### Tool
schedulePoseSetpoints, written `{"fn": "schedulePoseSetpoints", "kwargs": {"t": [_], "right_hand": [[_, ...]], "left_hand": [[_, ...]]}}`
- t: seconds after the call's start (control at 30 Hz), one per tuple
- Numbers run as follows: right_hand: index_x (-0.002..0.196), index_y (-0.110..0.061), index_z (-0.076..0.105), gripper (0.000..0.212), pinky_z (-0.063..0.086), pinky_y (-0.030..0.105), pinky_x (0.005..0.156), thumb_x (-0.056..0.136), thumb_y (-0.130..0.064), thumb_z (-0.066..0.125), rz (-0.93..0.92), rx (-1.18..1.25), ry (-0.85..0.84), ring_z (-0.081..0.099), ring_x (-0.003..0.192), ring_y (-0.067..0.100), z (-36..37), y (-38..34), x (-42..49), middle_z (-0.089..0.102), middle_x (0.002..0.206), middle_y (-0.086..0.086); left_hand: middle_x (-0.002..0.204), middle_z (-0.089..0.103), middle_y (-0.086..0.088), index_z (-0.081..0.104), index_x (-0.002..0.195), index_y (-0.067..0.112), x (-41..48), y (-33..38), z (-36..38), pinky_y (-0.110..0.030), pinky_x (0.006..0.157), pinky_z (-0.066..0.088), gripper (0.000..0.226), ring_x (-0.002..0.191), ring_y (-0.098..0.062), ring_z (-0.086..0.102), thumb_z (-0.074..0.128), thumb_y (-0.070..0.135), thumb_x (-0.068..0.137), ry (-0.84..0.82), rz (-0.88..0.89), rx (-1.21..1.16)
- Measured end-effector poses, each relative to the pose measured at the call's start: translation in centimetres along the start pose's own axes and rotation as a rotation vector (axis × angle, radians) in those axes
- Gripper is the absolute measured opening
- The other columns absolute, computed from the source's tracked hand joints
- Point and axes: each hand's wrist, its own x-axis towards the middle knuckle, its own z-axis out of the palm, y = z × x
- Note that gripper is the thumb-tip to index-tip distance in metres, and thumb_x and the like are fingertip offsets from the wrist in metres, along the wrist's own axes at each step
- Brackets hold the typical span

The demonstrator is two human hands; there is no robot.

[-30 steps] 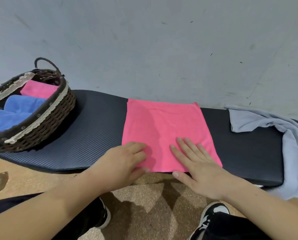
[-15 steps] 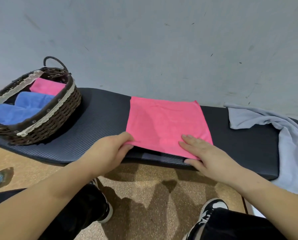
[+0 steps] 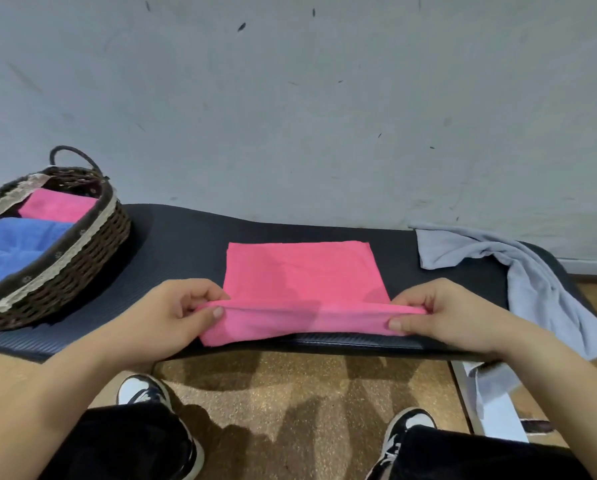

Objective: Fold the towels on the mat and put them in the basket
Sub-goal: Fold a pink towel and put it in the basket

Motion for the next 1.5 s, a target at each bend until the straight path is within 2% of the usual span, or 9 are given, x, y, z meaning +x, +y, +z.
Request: {"fn": "schedulePoseSetpoints", "kwargs": {"t": [0.1,0.27,0.47,0.6,0.77,0.93,1.07,1.2,1.5], "right_hand": [[0.085,-0.004,0.075,0.014,0.047,0.026,0.059,0.087,-0.017,0.079,0.081,0.251,-0.001,0.058,0.064,0.016,-0.2,0.5,-0.1,0.064,0.069,0.009],[0.095,0.001,0.070,0.020,0.059,0.033,0.054,0.090,-0.018,0.075,0.158,0.440,0.227,0.067,0.060,0.019,-0.3,0.4,2.9,0.069,0.073,0.013],[0.083,-0.011,0.073,0.019,0.062,0.053,0.065,0.090,-0.028,0.078,0.207,0.214,0.489,0.068,0.067,0.027,-0.2,1.3,9.2,0.074,0.083,0.021],[0.079,-0.020,0.072,0.013,0.051,0.030,0.057,0.088,-0.028,0.075,0.285,-0.185,0.479,0.062,0.064,0.014,-0.1,2.1,11.4,0.068,0.069,0.000],[0.096,-0.022,0.071,0.013,0.042,0.024,0.060,0.086,-0.030,0.074,0.329,-0.332,0.463,0.059,0.075,0.005,0.2,2.3,11.5,0.065,0.080,-0.009],[0.127,-0.023,0.066,0.039,0.050,0.036,0.094,0.090,-0.035,0.070,0.115,-0.445,0.515,0.059,0.109,0.017,1.2,1.3,10.4,0.059,0.118,-0.004],[0.153,-0.029,0.044,0.075,0.016,0.040,0.128,0.090,-0.070,0.051,-0.037,-0.567,0.212,0.016,0.157,0.023,3.7,-0.6,9.4,0.029,0.166,0.004],[0.161,-0.043,-0.008,0.096,-0.012,0.044,0.127,0.080,-0.088,0.014,0.124,-0.719,-0.098,-0.031,0.152,0.017,5.4,-0.2,9.0,-0.028,0.167,-0.005],[0.155,-0.039,-0.028,0.082,-0.019,0.050,0.123,0.089,-0.078,0.003,0.140,-0.762,-0.014,-0.046,0.144,0.019,8.5,-0.6,9.4,-0.043,0.159,-0.005]], "left_hand": [[0.092,0.077,-0.010,0.075,0.102,0.026,0.4,0.5,-0.3,-0.040,0.071,0.059,0.014,0.083,-0.035,0.072,0.063,0.019,0.100,-0.053,-0.070,-0.133],[0.088,0.079,-0.001,0.072,0.102,0.023,3.0,1.4,-0.3,-0.030,0.068,0.060,0.008,0.079,-0.017,0.074,0.065,0.021,0.099,0.040,-0.135,-0.047],[0.084,0.075,0.013,0.071,0.092,0.032,7.5,-0.3,-0.5,-0.031,0.077,0.057,0.002,0.082,-0.003,0.069,0.070,0.032,0.094,0.211,-0.135,0.224],[0.087,0.068,0.013,0.069,0.096,0.032,9.2,-1.7,0.3,-0.021,0.067,0.046,0.003,0.081,-0.003,0.063,0.069,0.028,0.094,0.202,-0.151,0.359],[0.111,0.057,0.010,0.061,0.128,0.029,10.6,-2.3,0.9,-0.036,0.088,0.052,0.043,0.101,-0.014,0.058,0.071,0.040,0.088,0.110,-0.164,0.512],[0.113,0.059,0.010,0.057,0.130,0.029,11.1,-1.1,1.1,-0.035,0.094,0.050,0.052,0.108,-0.018,0.058,0.076,0.042,0.083,-0.012,-0.294,0.470],[0.091,0.065,0.007,0.061,0.093,0.024,11.0,-0.5,1.1,-0.031,0.070,0.049,0.025,0.084,-0.013,0.061,0.074,0.043,0.082,-0.044,-0.394,0.494],[0.080,0.063,0.004,0.060,0.080,0.020,10.1,-0.1,0.9,-0.030,0.059,0.041,0.028,0.075,-0.015,0.059,0.075,0.043,0.082,0.017,-0.396,0.430],[0.090,0.070,-0.006,0.059,0.097,0.021,7.6,0.1,0.0,-0.036,0.070,0.050,0.019,0.085,-0.024,0.065,0.066,0.039,0.096,0.347,-0.235,0.046]]}}
